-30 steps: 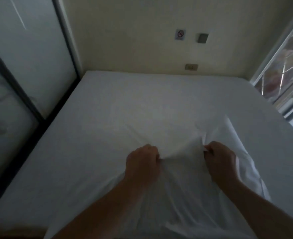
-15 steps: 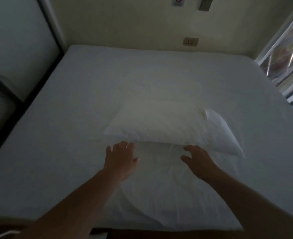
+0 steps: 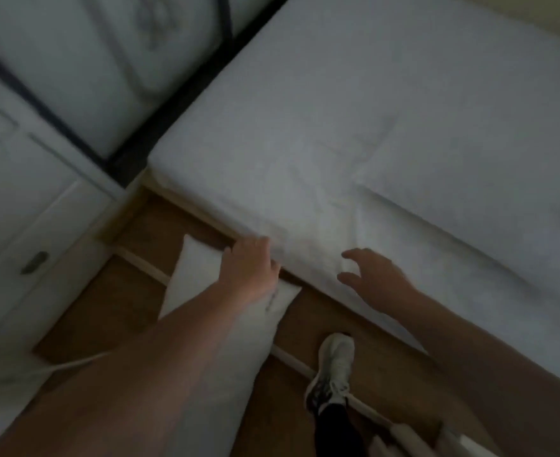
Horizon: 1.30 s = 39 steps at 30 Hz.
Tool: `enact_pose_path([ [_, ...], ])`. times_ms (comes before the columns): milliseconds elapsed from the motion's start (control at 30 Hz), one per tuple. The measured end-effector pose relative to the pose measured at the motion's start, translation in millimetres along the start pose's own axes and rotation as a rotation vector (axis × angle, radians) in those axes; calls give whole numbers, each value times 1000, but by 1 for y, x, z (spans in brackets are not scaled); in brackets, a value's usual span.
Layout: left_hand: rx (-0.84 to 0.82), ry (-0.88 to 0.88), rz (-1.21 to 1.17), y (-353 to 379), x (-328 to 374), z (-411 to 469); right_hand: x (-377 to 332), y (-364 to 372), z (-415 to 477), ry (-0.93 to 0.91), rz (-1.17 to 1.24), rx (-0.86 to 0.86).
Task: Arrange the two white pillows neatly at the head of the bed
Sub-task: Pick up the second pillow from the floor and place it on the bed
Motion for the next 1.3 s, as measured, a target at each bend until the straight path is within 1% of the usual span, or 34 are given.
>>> enact_pose_path([
  [167,-214,-268,-140,136,-155,-103,-87,177,31,-211,-228,-302],
  [300,-279,-421,-286,252,-232,-141,-122,332,66,-469,-539,-463],
  [433,-349,-539,-331,359,-281,-138,-124,458,115,-718,-886,-513],
  [533,-422,-614,-325,434,-309,-133,-104,529,152,-797,-1068,-528],
  [600,-450,-619,-324,479,-318,-127,-87,558,170,-847,-1157,-478],
  [667,-440,-605,-321,513,-320,-117,-77,577,182,-940,-1161,-419],
  [733,-421,-619,-279,533,-318,-105,-73,590,183,-1087,-1057,-394],
  [767,-389,-637,-245,538,-318,-99,-73,595,180,-1166,-1005,-352],
  [833,-272,-657,-144,539,-320,-91,-74,603,173,-1292,-881,-259],
  [900,-169,-644,-113,538,-319,-88,-78,602,164,-1341,-758,-248],
  [967,-129,-648,-212,532,-317,-93,-85,594,156,-1305,-734,-329],
  [1033,-118,-636,-325,518,-313,-100,-91,576,153,-1162,-799,-472],
  [1100,-98,-589,-406,492,-303,-106,-100,543,147,-1007,-816,-551],
  [1200,-19,-535,-514,429,-280,-111,-120,472,130,-885,-776,-562],
  [1300,45,-491,-535,345,-252,-103,-148,384,114,-842,-756,-505],
])
Point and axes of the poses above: each hand's wrist, its own z-axis towards the middle knuckle, its own y-axis out of the palm, x = y × z, the point moved 7 cm from there along z, towards the middle knuckle, and after that the axes turned 11 degrees about z, right-handed, at the moved point
